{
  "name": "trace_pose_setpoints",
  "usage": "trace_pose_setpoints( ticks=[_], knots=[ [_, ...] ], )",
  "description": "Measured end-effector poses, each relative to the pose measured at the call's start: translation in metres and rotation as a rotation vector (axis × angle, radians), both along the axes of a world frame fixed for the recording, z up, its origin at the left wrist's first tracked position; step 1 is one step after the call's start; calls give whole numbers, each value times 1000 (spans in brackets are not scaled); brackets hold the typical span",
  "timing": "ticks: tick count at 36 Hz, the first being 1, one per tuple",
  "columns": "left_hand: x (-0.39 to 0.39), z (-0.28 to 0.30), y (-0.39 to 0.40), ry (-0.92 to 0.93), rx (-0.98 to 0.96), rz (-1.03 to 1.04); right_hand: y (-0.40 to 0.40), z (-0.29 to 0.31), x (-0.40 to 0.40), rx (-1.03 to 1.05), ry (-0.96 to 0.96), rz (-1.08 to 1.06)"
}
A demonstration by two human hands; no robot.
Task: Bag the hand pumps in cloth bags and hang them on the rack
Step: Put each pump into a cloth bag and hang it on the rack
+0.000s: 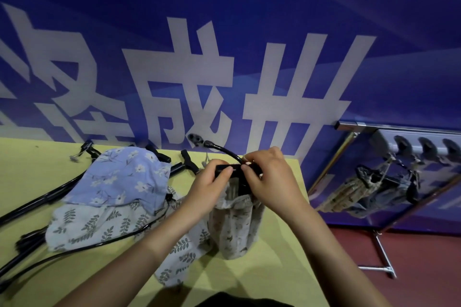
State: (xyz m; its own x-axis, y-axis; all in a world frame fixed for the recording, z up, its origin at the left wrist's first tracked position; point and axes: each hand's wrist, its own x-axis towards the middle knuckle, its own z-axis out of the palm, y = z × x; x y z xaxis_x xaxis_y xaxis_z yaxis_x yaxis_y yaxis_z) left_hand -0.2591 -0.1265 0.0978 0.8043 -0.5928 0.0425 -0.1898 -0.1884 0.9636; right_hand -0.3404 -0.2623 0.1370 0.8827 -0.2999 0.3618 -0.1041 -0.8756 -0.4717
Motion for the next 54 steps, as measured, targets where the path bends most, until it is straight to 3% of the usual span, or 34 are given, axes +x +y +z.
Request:
trace_pose_setpoints(
  ticks=[8, 12, 16, 22, 26, 28, 31, 33, 40, 45, 54],
  knots=[
    [0, 3, 9, 62, -20, -11, -14, -2, 0, 3, 44, -26],
    [4, -7, 17, 67, -30, 99, -16, -4, -4, 37, 38, -58],
    [8, -15, 23, 210, -77, 237, -13, -5, -8, 61, -3, -78],
    [12, -17, 38, -48, 42, 300, -9, -7, -13, 74, -16, -115],
    [10, -14, 47, -48, 99, 338, -10, -9, -17, 83, -8, -146],
    [8, -12, 50, 55, 103, 364, -8, -9, -17, 81, -7, -151],
    [2, -12, 54, 425, -24, 351, -4, -9, -18, 83, -31, -143],
    [-2, -16, 60, 567, -80, 301, -2, -9, -18, 83, -51, -143],
    [-11, -13, 59, 531, -110, 251, 0, -10, -17, 88, -61, -146],
    [-13, 0, 50, 672, -216, 206, 5, -11, -19, 83, -45, -132],
    [-24, 9, 44, 711, -145, 136, 7, -11, -26, 90, -45, -129]
  ],
)
